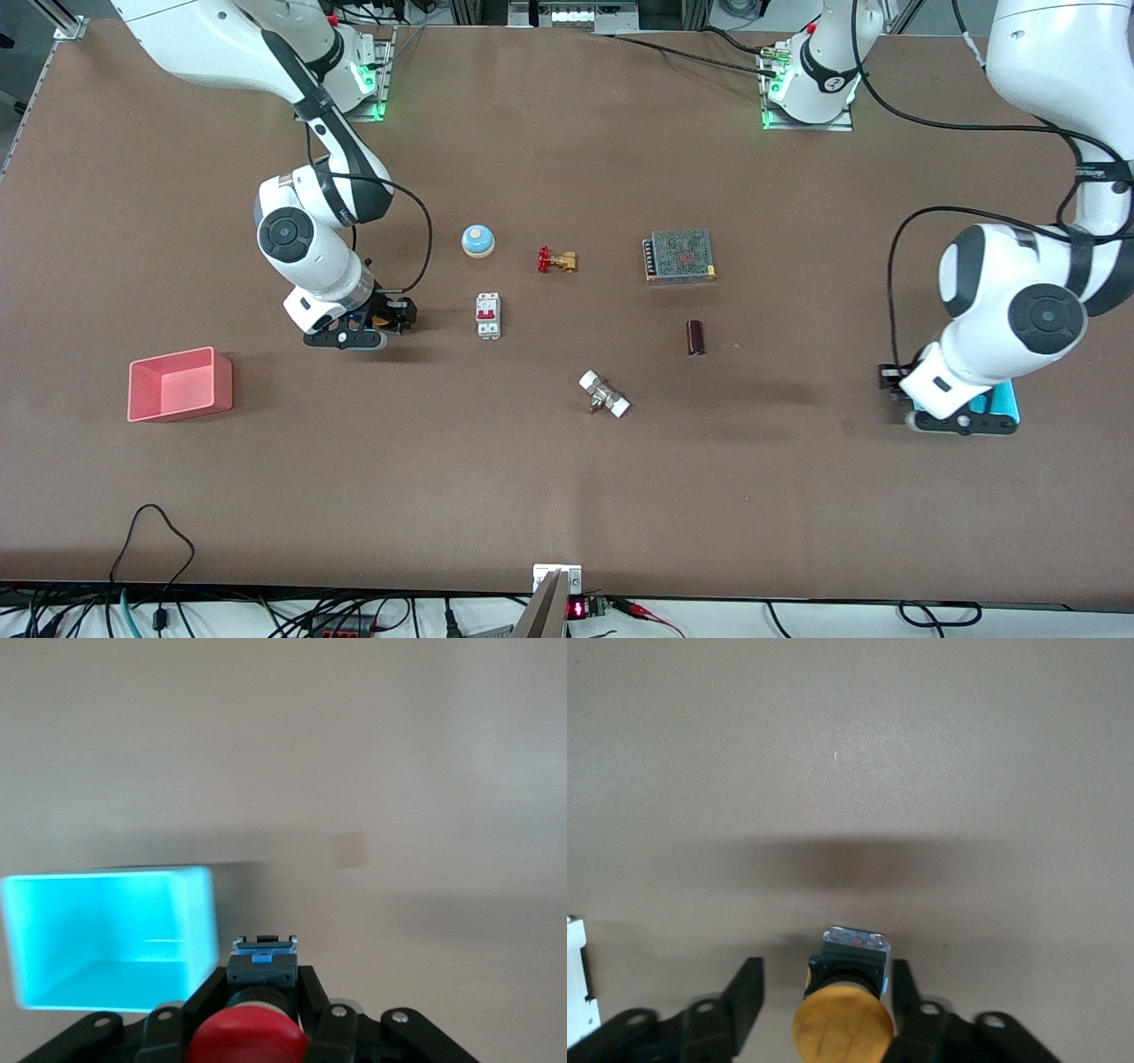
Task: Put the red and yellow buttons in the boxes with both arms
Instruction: 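Carry the yellow button toward the pink box while the left gripper lowers red into cyan, then lower the yellow button into the pink box while the left gripper lifts away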
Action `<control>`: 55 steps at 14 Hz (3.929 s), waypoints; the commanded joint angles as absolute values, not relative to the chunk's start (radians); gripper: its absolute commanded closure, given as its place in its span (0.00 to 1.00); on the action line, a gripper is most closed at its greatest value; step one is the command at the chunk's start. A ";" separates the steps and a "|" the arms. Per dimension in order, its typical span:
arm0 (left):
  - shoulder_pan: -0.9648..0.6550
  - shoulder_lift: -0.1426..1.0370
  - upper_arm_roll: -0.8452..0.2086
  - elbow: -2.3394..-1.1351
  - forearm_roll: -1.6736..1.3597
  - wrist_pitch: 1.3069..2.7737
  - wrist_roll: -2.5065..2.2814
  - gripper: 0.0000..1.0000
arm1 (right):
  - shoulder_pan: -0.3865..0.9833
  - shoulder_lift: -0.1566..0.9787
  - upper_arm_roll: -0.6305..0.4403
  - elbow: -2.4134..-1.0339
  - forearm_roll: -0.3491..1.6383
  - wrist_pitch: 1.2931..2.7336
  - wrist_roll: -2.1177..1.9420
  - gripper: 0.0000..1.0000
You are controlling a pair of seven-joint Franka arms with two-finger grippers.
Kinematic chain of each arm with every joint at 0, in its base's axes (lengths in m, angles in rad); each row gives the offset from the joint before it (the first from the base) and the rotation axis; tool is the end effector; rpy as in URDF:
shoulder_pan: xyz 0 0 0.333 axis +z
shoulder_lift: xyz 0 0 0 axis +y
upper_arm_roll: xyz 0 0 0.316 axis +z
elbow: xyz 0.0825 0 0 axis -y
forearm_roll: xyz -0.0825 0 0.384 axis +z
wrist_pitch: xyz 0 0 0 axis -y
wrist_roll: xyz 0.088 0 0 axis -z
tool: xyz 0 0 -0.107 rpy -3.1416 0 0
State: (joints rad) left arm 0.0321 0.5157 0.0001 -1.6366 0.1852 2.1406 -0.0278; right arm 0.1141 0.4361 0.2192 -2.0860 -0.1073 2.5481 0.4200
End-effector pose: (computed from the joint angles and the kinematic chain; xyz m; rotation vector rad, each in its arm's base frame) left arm 0.6803 0.0298 0.3178 -2.9856 0.0613 0.0180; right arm 0.5578 0.1931 0.2211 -3.0988 0.0317 -0.0398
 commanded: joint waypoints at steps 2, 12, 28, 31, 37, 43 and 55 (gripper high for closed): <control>0.127 0.534 0.011 -1.614 0.193 2.154 0.084 0.70 | 0.112 0.430 0.225 -2.102 -0.127 2.556 0.430 0.57; 0.222 0.646 0.008 -1.628 0.054 2.270 0.230 0.70 | 0.010 0.315 0.225 -2.043 -0.126 2.401 0.206 0.70; 0.238 0.698 0.008 -1.617 0.046 2.310 0.249 0.00 | -0.397 0.575 0.218 -1.608 -0.078 2.341 -0.552 0.70; 0.235 0.638 0.008 -1.615 0.048 2.267 0.250 0.00 | -0.410 0.610 0.218 -1.608 -0.026 2.349 -0.558 0.70; 0.157 0.476 0.002 -1.611 0.060 2.047 0.183 0.00 | -0.413 0.649 0.216 -1.620 -0.008 2.405 -0.603 0.70; 0.000 0.365 -0.017 -1.392 0.074 1.594 -0.064 0.00 | -0.414 0.669 0.213 -1.664 -0.003 2.474 -0.606 0.66; 0.034 -0.009 -0.101 -1.743 0.063 1.679 0.174 0.00 | -0.413 0.673 0.210 -1.684 -0.005 2.500 -0.618 0.19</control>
State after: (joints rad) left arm -0.0029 0.0381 -0.1022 -1.7151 0.0634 1.7116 0.0354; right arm -0.4013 0.6785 0.2017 -1.6722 -0.0225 2.4861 -0.5777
